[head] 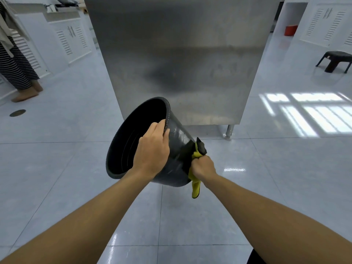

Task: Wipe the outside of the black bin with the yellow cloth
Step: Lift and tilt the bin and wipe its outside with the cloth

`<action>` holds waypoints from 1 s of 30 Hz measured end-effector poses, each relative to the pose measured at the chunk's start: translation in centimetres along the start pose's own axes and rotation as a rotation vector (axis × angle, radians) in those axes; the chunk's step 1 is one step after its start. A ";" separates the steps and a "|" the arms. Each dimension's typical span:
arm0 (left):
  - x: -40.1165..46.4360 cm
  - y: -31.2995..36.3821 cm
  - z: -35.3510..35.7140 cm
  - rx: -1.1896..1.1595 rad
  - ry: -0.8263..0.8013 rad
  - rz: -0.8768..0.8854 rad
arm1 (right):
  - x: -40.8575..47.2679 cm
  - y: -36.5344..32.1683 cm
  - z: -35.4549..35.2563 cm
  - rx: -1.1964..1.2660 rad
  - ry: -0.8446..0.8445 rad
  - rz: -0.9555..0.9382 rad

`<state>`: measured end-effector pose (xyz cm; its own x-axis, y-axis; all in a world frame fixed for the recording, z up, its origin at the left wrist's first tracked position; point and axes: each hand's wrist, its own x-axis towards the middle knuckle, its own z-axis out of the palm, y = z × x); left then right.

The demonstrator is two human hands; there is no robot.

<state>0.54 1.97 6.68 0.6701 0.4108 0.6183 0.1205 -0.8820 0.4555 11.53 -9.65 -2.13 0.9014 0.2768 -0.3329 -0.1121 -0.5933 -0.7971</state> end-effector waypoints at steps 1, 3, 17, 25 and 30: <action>0.0 -0.1 0.1 -0.031 0.006 -0.021 | 0.0 -0.2 0.2 -0.001 0.018 -0.014; 0.1 -0.3 0.2 -0.104 0.026 -0.077 | -0.3 -0.7 0.9 0.001 0.073 -0.084; 0.1 -0.4 -0.3 -0.381 -0.385 -0.291 | -4.9 -3.1 2.3 0.186 0.122 -0.713; 0.4 -0.5 -1.4 -0.521 -0.593 -0.346 | -4.6 -3.1 1.8 0.173 0.146 -0.784; 0.9 -0.8 -1.6 -0.536 -0.486 -0.339 | -3.2 -2.4 2.3 0.228 0.175 -0.740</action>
<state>-0.16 3.37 7.89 0.9191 0.3814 0.0989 0.0891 -0.4457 0.8907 7.93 -7.40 -0.34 0.8259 0.4045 0.3928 0.4762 -0.1275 -0.8700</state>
